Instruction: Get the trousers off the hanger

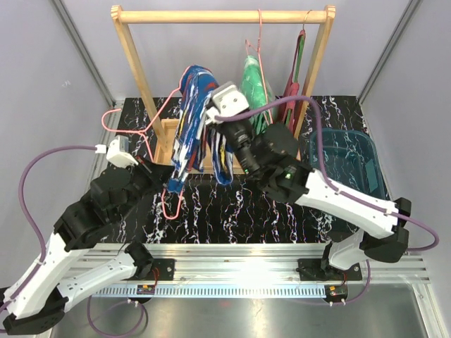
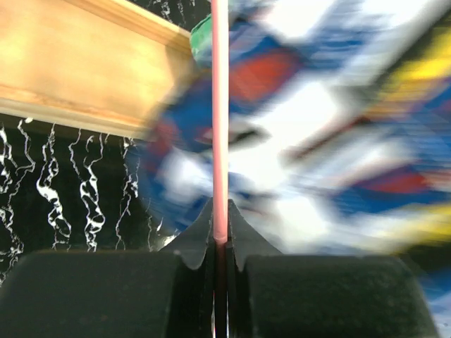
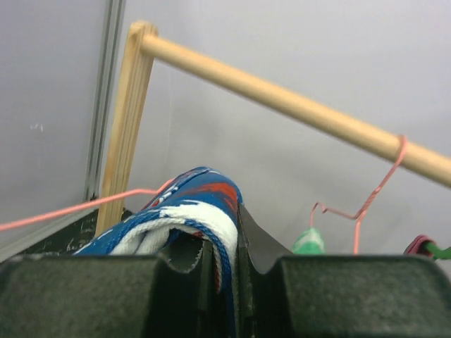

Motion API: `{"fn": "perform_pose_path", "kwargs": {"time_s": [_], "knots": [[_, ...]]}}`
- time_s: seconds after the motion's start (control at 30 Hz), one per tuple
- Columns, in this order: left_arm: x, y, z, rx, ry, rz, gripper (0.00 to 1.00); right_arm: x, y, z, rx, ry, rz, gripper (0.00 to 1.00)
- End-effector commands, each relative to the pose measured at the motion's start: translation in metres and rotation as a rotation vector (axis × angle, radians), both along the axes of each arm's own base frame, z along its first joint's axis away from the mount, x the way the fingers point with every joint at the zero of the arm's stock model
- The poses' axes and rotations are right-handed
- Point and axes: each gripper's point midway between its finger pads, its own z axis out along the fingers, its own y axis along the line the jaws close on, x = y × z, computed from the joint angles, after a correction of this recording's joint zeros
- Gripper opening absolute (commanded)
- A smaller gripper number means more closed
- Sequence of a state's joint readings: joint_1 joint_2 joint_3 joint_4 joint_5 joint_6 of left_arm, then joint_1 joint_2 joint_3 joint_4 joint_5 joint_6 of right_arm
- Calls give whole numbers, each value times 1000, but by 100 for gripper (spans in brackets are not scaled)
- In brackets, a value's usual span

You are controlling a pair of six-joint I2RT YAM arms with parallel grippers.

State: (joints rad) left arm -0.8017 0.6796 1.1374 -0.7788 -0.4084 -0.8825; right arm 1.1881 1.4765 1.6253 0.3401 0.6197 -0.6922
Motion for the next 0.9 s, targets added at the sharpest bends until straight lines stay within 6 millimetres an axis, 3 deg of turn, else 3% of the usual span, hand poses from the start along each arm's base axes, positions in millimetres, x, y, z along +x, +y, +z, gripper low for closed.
{"fn": "perform_pose_path", "kwargs": {"time_s": [0.0,0.17,0.43,0.6,0.67,0.7,0.77,0.8,0.83,0.87], "knots": [[1,15,-19,28,19,70,0,-32,-103,126,328,-126,-32,0],[3,25,-41,68,51,123,0,-48,-139,161,369,-88,-5,0],[2,45,-57,128,61,193,0,-62,-212,184,386,-80,-139,0],[-2,61,-60,183,58,237,0,-75,-275,184,372,-56,-263,0],[-3,68,-61,211,60,254,0,-77,-289,178,369,-44,-311,0],[-3,70,-61,223,58,255,0,-82,-307,177,343,-56,-347,0],[-4,72,-60,239,53,250,0,-78,-318,163,299,-46,-457,0],[-5,73,-60,248,52,250,0,-85,-340,159,266,-64,-521,0],[-5,75,-61,254,51,253,0,-81,-335,146,260,-49,-542,0],[-6,76,-61,256,47,253,0,-88,-352,141,282,-42,-545,0]]}}
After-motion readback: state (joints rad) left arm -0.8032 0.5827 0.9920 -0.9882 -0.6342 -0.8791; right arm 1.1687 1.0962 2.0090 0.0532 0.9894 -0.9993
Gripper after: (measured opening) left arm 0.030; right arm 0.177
